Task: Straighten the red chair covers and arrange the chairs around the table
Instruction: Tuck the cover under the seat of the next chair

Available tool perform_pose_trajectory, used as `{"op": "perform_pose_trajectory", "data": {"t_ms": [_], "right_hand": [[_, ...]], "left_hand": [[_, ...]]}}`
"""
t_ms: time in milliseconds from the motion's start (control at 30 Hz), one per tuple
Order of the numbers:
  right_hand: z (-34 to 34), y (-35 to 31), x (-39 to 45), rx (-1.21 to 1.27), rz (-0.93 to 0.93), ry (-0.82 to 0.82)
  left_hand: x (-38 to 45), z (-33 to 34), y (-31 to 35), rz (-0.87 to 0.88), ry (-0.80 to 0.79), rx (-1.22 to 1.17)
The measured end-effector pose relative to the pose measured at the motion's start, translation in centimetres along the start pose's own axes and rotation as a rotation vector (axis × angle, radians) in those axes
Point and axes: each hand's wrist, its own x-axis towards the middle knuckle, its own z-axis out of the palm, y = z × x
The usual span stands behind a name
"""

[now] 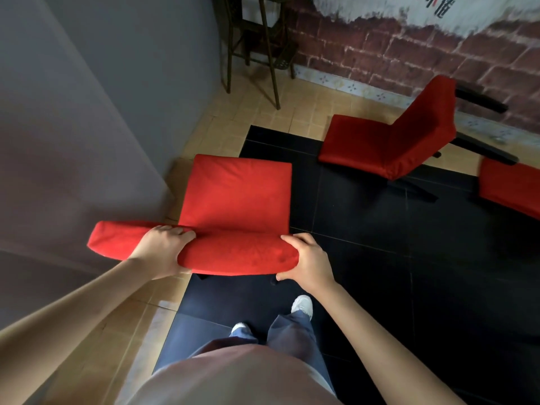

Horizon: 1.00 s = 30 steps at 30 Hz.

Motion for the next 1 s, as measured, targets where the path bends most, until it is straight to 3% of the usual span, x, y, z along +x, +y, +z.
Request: {"op": "perform_pose_trajectory", "data": {"t_ms": [633, 1000], "right_hand": [[1.4, -1.4, -2.1, -0.014, 0.002, -0.082], [-3.6, 1.2, -0.4, 0.118, 0.040, -0.121]], "left_hand": [[-2.3, 2.5, -2.4, -0.002, -0.036, 0.056], [1.9, -0.6, 2.5, 0.138, 0.032, -0.115]]}}
